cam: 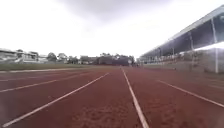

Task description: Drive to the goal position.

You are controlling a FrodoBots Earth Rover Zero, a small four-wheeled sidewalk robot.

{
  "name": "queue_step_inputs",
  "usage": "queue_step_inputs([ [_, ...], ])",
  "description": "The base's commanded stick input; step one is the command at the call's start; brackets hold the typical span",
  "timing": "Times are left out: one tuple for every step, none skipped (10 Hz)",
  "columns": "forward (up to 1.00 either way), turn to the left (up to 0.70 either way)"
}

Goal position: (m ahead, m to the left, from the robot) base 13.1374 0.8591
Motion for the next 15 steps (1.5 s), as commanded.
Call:
queue_step_inputs([
  [0.45,-0.27],
  [0.45,-0.27],
  [0.45,-0.04],
  [0.45,0.0],
  [0.45,0.0],
  [0.45,0.0],
  [0.45,0.0],
  [0.45,0.0],
  [0.45,0.0],
  [0.45,0.0],
  [0.45,0.0],
  [0.45,0.0],
  [0.45,0.0],
  [0.45,0.0],
  [0.45,0.0],
])
